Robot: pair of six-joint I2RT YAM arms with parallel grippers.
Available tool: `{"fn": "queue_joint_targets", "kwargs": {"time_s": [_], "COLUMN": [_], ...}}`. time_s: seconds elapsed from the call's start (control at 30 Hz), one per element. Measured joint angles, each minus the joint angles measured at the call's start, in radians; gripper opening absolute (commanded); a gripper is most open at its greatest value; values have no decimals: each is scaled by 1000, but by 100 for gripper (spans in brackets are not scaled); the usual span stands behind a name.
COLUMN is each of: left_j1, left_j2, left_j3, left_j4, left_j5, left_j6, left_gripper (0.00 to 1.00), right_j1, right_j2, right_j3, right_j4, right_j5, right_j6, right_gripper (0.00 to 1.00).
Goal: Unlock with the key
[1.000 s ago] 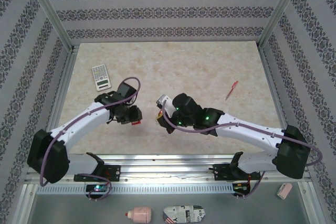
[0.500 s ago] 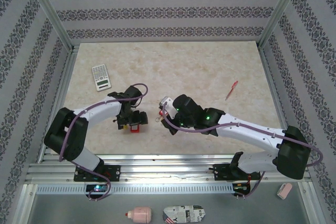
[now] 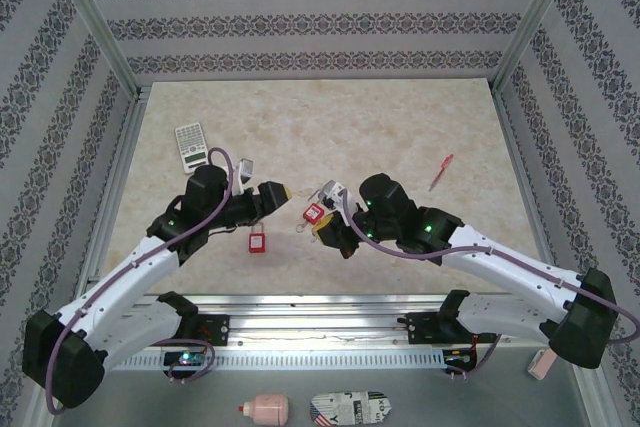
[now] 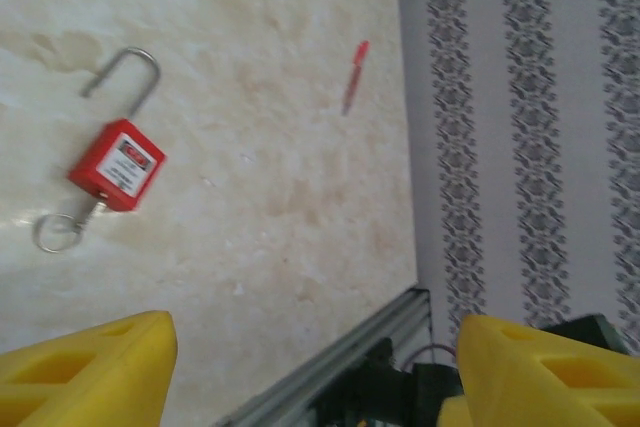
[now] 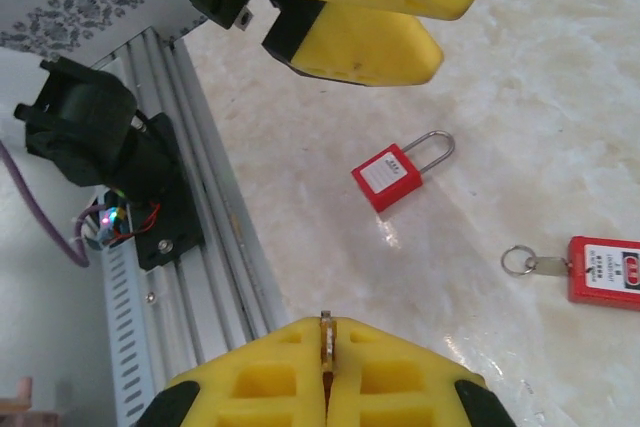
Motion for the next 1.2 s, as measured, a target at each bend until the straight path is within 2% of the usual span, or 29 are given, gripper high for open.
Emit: {"fn": "queue_joint_targets", "kwargs": {"time_s": [0.1, 0.27, 0.43, 0.67, 0.8, 0.97, 1.2], "left_j1": [-19, -46, -95, -171, -210, -213, -213], "left_j2": [-2, -7, -4, -4, 2, 5, 5], "left_j3": [0, 0, 0, 0, 0, 0, -5], "left_j4": [45, 121, 132, 126, 114, 103, 102], "left_j5": [38, 103, 140, 142, 142, 135, 135], "left_j6": [3, 18, 58, 131, 176, 216, 237], "left_gripper": [69, 61, 57, 55, 49, 40, 37], "right_j1": [0, 0, 0, 0, 0, 0, 0], "right_j2": [6, 43, 68, 85, 103, 114, 116], "right_j3": [0, 6, 21, 46, 56, 56, 56], "right_j4": [0, -1, -7, -8, -8, -23, -26], "right_j5": [-24, -54, -76, -108, -125, -127, -130], "right_j6": [-9, -15, -15, -15, -15, -15, -15], "right_gripper": [0, 0, 0, 0, 0, 0, 0]}}
